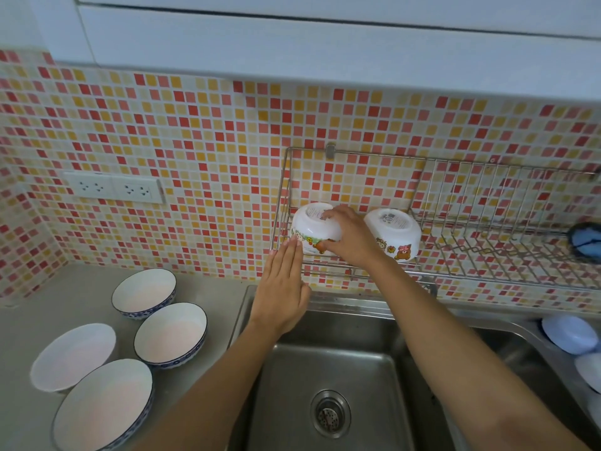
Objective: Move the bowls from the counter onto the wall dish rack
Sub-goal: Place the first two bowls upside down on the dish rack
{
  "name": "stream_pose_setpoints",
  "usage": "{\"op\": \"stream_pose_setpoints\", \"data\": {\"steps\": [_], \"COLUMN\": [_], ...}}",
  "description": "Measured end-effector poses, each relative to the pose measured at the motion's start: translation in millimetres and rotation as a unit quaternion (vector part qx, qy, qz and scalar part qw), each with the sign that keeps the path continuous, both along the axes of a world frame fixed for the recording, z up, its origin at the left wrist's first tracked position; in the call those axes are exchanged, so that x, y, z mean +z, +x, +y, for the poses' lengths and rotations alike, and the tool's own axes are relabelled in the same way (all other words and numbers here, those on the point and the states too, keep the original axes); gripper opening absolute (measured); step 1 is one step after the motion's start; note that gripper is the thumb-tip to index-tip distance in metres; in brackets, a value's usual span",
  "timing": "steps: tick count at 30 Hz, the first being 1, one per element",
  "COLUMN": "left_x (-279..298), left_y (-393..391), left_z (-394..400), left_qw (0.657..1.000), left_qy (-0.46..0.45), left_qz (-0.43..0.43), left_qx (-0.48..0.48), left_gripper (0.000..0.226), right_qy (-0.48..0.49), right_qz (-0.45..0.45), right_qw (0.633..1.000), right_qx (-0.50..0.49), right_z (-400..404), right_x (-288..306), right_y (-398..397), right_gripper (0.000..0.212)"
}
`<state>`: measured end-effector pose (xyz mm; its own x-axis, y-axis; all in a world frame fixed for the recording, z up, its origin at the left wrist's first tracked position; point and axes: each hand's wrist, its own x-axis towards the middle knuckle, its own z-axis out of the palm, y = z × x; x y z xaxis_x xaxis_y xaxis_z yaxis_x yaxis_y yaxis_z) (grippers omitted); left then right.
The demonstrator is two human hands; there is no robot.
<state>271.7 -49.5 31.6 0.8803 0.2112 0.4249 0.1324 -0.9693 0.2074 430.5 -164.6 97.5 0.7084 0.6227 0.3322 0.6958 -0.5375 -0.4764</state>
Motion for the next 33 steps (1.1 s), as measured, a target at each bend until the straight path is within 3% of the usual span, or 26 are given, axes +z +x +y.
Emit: {"op": "stream_pose_setpoints", "data": {"steps": [4,7,10,14,22,27,30,33], "left_x": [14,34,51,50,43,48,52,41], "left_y": [-2,8,33,60,66,55,25,-23], "left_z": [-1,-4,-8,-6,-8,-14,-20,-13], "left_qw": [0.999,0.999,0.996,0.99,0.992,0.996,0.981,0.979], "left_qy": [-0.038,-0.023,-0.051,-0.069,-0.016,-0.06,-0.181,-0.181], "left_qz": [0.001,-0.004,0.027,0.098,0.116,0.037,-0.044,-0.089], "left_qx": [-0.013,-0.039,-0.062,-0.079,-0.051,-0.056,-0.055,-0.039], "left_gripper": [0.067,0.061,0.053,0.056,0.058,0.059,0.057,0.054], "right_qy": [0.092,0.048,0.009,0.041,0.038,0.094,0.169,0.295], "right_qz": [-0.089,-0.065,-0.017,0.054,0.055,0.009,-0.054,-0.071], "right_qw": [0.982,0.975,0.978,0.97,0.968,0.969,0.961,0.933], "right_qx": [-0.138,-0.208,-0.21,-0.233,-0.241,-0.227,-0.213,-0.195], "right_z": [-38,-81,-99,-95,-96,-97,-98,-90], "right_x": [9,3,-1,3,-3,-3,-4,-11], "right_y": [-7,-6,-3,2,8,0,-10,-38], "right_gripper": [0.06,0.07,0.077,0.076,0.064,0.073,0.058,0.04]}}
